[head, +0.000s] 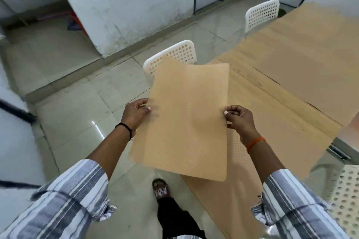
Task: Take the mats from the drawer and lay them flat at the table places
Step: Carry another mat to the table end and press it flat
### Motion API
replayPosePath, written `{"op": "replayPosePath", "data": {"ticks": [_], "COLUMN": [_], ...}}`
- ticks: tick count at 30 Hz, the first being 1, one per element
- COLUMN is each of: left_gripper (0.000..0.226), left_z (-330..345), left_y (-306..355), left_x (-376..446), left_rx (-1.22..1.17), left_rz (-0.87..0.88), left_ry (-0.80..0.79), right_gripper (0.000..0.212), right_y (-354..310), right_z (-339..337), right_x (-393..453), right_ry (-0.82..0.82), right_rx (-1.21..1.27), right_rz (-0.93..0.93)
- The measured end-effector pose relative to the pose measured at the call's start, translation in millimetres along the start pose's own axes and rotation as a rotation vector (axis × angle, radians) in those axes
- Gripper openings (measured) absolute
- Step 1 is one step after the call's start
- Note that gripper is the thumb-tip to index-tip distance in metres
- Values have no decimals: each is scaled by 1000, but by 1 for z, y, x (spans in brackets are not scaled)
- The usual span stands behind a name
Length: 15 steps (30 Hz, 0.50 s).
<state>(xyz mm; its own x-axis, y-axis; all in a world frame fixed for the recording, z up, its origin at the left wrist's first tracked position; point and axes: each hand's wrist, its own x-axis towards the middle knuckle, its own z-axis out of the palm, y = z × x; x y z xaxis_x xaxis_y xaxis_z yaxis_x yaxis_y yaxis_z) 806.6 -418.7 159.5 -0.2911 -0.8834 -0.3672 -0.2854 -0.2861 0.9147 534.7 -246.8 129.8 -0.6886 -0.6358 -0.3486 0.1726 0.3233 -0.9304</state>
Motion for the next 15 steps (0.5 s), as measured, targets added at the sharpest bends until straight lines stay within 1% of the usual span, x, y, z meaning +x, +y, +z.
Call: {"op": "replayPosePath", "data": {"ticks": [3, 7, 12, 14, 15], "left_gripper": [28, 32, 25, 25, 26], "left_z": [-8, -23, -23, -21, -20], "left_y": [9, 16, 25, 24, 23], "left_x": [46, 105, 154, 176, 188], "left_rx": [117, 231, 277, 307, 333], "left_rz": [-24, -51, -73, -104, -122], "left_ry": [-101, -213, -321, -386, -423], "right_gripper": [10, 10, 12, 14, 19], "right_y": [4, 5, 8, 13, 14], "right_z": [25, 56, 82, 94, 102], "right_x": [18, 31, 34, 35, 36], "right_ry": [87, 203, 343, 368, 357], "right_rx": [-3, -10, -43, -75, -101], "right_rz": [47, 108, 172, 209, 234]}}
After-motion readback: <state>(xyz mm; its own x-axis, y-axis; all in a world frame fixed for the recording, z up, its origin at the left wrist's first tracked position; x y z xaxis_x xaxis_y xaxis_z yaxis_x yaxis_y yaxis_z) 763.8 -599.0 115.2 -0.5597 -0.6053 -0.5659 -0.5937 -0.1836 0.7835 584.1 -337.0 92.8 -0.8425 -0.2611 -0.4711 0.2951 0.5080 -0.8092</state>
